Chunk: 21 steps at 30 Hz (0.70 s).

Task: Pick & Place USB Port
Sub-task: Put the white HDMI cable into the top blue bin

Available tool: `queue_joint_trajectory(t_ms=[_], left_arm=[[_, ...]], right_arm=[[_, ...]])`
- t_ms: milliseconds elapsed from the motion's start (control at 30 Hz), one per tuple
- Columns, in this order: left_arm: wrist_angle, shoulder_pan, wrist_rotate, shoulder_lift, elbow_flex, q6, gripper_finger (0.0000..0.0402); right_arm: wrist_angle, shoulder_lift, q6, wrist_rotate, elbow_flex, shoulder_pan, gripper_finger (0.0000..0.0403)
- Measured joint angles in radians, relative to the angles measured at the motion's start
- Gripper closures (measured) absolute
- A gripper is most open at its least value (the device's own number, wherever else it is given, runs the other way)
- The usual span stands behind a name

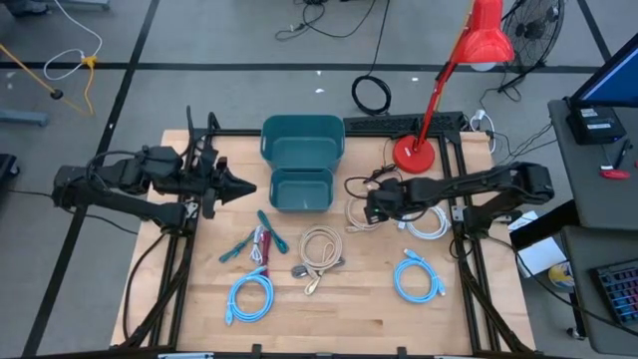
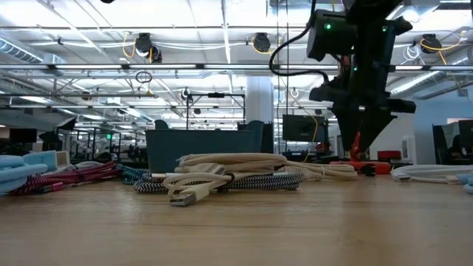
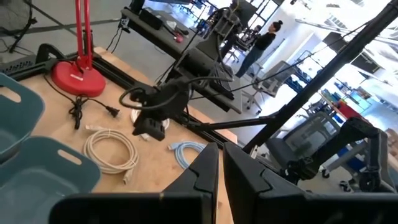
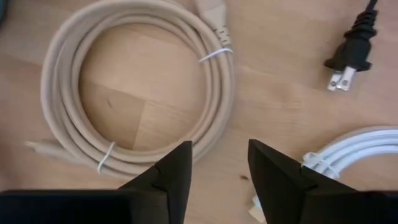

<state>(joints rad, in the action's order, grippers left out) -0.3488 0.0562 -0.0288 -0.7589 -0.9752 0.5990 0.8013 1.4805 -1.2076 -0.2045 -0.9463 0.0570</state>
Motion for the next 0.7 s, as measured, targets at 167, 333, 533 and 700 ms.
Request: queue_joint_trajectory(t_ms=[167,333,533,700], left_arm=[[0.000,0.020,0.000,0.000,0.000,-0.004,0.0376],[0.000,0.032,0.000,0.000,0.000,-0.019,0.0376],[0.000,0.045,0.002,0.000,0.000,-0.019,0.0376],[0.000,0.047,0.002,0.000,0.001,-0.019,0.0376]], right_arm=[[-0.012,0.007,0.023,-0.002,0.000,0.009,0.0224],[-0.037,-0.018,0.040,0.009,0.000,0.009,0.0222],[-0.093,-0.055,0.071,0.025,0.000,0.009,0.0230],[-0.117,-0.065,0.099,0.024,0.000,0.009,0.0228]])
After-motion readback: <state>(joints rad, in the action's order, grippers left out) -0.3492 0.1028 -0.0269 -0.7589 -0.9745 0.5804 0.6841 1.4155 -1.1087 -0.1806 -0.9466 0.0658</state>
